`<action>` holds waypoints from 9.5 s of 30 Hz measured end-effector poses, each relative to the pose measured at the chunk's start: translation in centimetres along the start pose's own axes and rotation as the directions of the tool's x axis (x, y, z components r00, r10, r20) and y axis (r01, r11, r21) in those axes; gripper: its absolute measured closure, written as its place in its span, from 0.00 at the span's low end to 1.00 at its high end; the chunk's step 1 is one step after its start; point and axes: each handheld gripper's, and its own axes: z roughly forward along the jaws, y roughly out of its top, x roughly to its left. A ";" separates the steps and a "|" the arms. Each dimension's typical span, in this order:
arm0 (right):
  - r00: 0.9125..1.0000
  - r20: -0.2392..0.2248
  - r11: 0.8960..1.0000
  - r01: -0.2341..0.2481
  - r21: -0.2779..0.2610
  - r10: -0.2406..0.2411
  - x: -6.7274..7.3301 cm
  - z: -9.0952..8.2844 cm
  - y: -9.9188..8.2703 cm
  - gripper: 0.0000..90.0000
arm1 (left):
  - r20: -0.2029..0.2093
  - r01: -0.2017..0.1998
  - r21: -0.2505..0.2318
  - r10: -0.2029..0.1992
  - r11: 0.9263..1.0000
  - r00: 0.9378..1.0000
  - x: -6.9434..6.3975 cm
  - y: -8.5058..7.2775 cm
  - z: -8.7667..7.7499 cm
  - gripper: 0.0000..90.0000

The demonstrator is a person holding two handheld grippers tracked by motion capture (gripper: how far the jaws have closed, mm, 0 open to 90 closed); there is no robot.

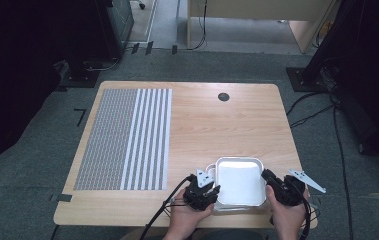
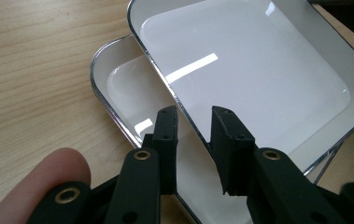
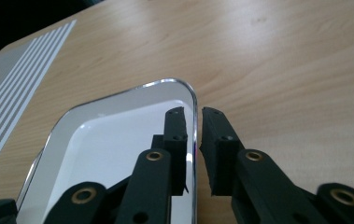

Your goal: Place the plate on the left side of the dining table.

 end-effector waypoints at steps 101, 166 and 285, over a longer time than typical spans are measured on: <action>0.988 -0.157 0.997 0.007 0.079 0.005 17.8 9.9 1.5 1.00 | -0.137 0.204 -0.130 -0.222 0.970 0.965 15.2 0.7 -11.6 0.93; 0.997 -0.073 0.970 0.043 0.240 -0.026 33.6 29.6 1.6 1.00 | -0.308 0.434 -0.088 -0.439 0.896 0.844 36.9 2.7 -11.0 1.00; 0.914 -0.152 0.910 0.394 0.127 -0.375 13.6 10.5 7.9 0.21 | -0.332 0.191 -0.171 -0.239 0.967 0.912 24.5 -4.8 -16.1 0.02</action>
